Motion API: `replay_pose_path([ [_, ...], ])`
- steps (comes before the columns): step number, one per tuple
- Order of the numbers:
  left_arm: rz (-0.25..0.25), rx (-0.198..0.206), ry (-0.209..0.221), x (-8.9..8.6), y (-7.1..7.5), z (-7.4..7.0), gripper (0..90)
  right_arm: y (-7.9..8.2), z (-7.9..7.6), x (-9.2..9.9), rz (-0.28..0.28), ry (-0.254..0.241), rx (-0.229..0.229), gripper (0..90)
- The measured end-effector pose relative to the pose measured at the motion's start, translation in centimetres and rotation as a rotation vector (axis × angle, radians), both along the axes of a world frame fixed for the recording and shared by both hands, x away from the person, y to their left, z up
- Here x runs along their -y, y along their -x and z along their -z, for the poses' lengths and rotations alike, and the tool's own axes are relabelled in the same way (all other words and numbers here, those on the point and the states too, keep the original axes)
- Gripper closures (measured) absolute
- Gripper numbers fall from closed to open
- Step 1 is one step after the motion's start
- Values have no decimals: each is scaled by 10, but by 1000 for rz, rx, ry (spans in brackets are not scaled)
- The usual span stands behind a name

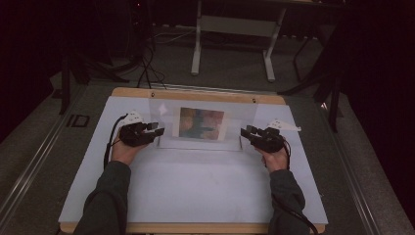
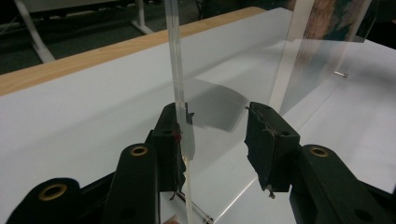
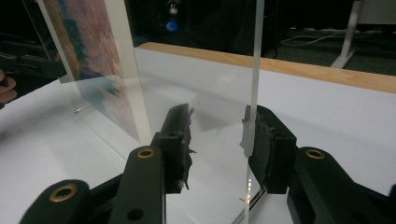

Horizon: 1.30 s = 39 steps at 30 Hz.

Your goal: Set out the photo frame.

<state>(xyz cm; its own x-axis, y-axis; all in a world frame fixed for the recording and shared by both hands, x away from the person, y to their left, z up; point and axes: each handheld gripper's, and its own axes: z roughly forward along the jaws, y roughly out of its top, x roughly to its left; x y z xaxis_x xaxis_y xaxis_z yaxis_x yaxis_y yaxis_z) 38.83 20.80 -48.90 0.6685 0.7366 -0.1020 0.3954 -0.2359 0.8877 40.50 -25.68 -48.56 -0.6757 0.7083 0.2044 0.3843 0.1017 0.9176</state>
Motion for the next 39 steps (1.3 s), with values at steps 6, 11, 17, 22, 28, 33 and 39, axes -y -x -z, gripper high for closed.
replay_pose_path([
  [6,-3,-16,4,2,7,-1,581,5,0,2,2,-12,0,600],
  [11,-7,-26,9,4,13,-2,582,9,0,4,0,-13,0,599],
  [17,-6,-31,19,3,18,-2,581,16,-1,4,2,-9,6,602],
  [22,-6,-34,19,3,19,-2,577,22,1,4,2,-12,10,603],
  [28,-12,-30,20,5,24,-2,579,21,0,6,-2,-10,8,599],
  [33,-12,-27,23,6,27,-1,584,20,0,6,-7,-10,10,598],
  [39,-15,-31,21,6,27,-1,584,20,1,7,-9,-10,12,598],
])
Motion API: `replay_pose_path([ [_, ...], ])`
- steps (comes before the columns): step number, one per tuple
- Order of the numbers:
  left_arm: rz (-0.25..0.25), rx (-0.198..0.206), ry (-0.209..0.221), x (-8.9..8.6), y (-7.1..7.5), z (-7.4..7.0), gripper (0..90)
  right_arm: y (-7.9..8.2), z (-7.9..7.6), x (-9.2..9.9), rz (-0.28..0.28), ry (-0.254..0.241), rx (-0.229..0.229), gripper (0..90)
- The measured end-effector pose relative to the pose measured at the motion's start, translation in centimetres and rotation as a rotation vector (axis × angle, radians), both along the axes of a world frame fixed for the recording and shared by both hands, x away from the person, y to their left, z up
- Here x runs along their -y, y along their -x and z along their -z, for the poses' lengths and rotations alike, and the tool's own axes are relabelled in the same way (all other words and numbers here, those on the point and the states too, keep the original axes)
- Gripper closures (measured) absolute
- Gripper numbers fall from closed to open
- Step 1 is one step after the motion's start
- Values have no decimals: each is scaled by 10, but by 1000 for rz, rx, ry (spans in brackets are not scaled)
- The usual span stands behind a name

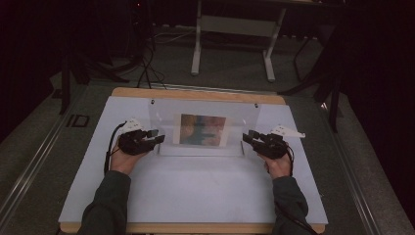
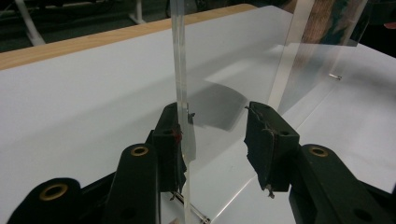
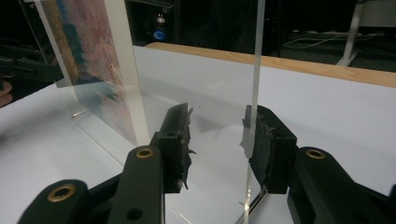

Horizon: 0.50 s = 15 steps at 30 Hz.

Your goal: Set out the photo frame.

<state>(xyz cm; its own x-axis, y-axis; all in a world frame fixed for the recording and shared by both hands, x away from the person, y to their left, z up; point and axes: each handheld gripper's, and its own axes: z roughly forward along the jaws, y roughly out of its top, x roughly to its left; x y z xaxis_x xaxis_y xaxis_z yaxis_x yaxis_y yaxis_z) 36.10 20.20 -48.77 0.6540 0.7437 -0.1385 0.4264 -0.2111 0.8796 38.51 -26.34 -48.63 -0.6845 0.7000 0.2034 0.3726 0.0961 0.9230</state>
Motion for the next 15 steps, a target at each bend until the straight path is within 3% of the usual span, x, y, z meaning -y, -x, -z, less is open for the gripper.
replay_pose_path([
  [10,10,19,-3,-1,1,2,583,0,1,1,-7,-4,5,599],
  [15,-3,22,2,-3,1,2,539,0,0,2,-4,2,7,563],
])
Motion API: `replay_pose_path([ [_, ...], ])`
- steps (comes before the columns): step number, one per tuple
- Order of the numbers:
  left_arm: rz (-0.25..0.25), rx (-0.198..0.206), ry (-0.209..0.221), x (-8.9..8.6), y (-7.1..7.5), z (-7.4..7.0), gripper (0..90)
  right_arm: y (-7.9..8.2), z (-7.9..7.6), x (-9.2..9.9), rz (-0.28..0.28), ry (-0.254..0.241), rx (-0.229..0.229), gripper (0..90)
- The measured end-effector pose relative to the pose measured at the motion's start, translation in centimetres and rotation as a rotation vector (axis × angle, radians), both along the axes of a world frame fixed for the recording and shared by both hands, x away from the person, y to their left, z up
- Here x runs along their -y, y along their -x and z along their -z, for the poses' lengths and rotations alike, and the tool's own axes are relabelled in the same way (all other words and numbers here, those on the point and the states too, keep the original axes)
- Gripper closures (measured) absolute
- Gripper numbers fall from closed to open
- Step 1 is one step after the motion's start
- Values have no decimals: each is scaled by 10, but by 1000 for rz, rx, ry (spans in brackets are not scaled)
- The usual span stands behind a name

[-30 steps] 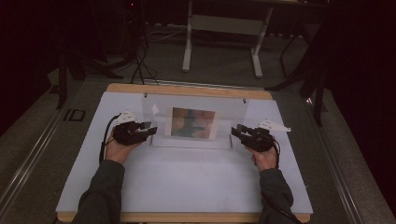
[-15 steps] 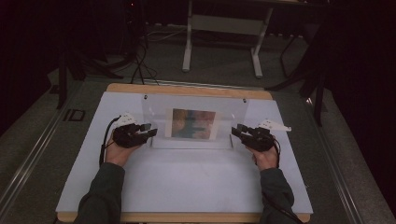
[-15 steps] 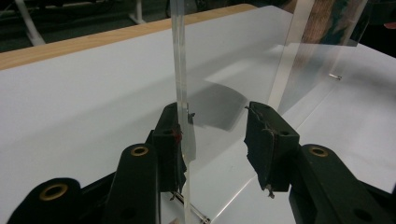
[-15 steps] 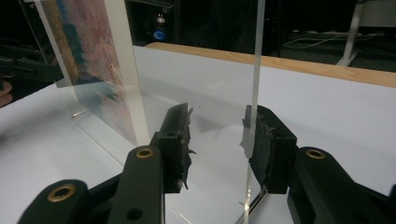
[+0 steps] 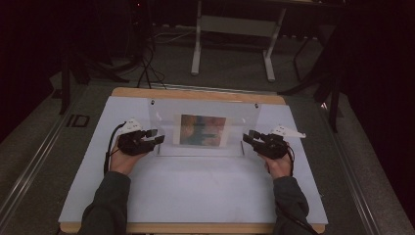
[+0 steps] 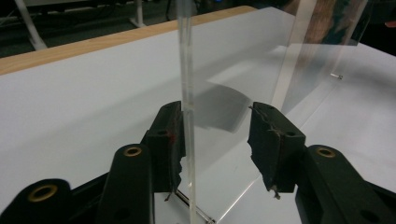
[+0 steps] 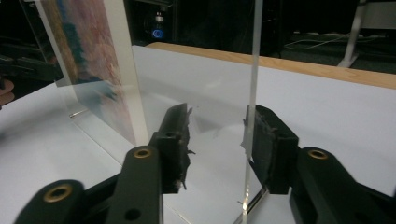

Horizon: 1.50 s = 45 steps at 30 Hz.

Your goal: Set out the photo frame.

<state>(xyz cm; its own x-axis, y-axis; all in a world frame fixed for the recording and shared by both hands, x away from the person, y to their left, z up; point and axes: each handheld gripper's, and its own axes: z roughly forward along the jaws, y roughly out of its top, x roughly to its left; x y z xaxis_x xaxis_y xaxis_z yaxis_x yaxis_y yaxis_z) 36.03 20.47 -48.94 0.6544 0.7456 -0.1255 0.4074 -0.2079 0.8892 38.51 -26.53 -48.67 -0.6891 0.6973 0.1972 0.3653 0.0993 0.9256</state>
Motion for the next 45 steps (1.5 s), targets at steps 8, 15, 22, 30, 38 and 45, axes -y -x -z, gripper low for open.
replay_pose_path([
  [8,-15,7,22,-7,3,0,513,2,0,9,3,-1,-3,516],
  [15,-31,11,35,-15,7,-1,520,6,-1,16,11,3,-3,514],
  [22,-52,13,34,-21,12,0,536,9,1,27,38,8,-13,524],
  [30,-99,-2,32,-29,17,6,541,10,6,40,83,11,-30,530],
  [38,-151,-30,-8,-37,20,15,543,10,12,44,132,38,-54,533],
  [45,-197,-52,-27,-45,22,24,543,12,17,48,167,67,-72,533],
])
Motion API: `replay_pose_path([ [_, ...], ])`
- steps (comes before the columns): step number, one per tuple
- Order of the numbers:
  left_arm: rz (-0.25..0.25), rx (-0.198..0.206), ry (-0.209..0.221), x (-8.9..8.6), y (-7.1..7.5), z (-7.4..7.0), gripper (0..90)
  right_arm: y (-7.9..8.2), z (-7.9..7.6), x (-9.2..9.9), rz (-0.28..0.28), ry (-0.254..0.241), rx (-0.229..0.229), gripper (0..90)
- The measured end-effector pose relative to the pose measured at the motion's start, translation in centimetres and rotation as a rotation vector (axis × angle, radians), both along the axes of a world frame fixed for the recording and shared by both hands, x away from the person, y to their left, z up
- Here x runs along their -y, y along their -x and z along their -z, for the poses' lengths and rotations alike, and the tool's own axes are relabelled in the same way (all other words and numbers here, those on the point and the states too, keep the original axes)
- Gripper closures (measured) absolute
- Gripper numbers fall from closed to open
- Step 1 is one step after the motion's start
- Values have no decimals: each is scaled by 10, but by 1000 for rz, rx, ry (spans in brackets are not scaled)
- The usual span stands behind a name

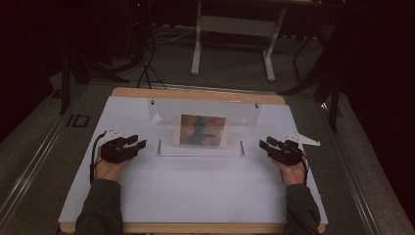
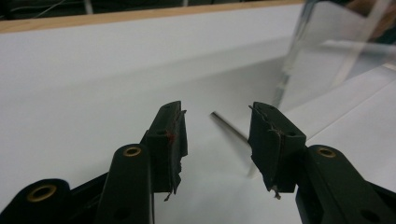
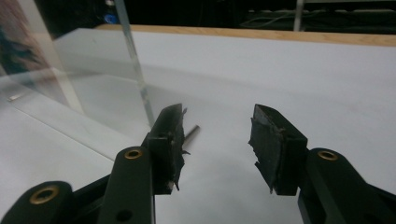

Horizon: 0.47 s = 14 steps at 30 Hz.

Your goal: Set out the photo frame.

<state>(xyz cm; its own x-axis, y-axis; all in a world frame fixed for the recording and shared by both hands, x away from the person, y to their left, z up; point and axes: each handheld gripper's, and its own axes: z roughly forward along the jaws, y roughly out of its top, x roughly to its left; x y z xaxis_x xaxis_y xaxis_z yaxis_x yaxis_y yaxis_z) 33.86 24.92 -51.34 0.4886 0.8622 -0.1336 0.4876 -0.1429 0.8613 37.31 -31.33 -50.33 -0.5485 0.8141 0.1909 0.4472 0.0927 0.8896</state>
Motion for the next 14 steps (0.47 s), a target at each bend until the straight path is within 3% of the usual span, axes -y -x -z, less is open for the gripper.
replay_pose_path([
  [2,-9,-10,0,-2,-1,3,543,1,1,1,7,22,-1,531],
  [7,-24,-41,-43,0,-4,10,543,1,1,7,31,20,-9,530],
  [12,-32,-60,-60,1,-6,14,542,2,1,16,61,14,-15,531],
  [14,-39,-70,-73,1,-6,15,539,2,2,18,74,44,-13,530],
])
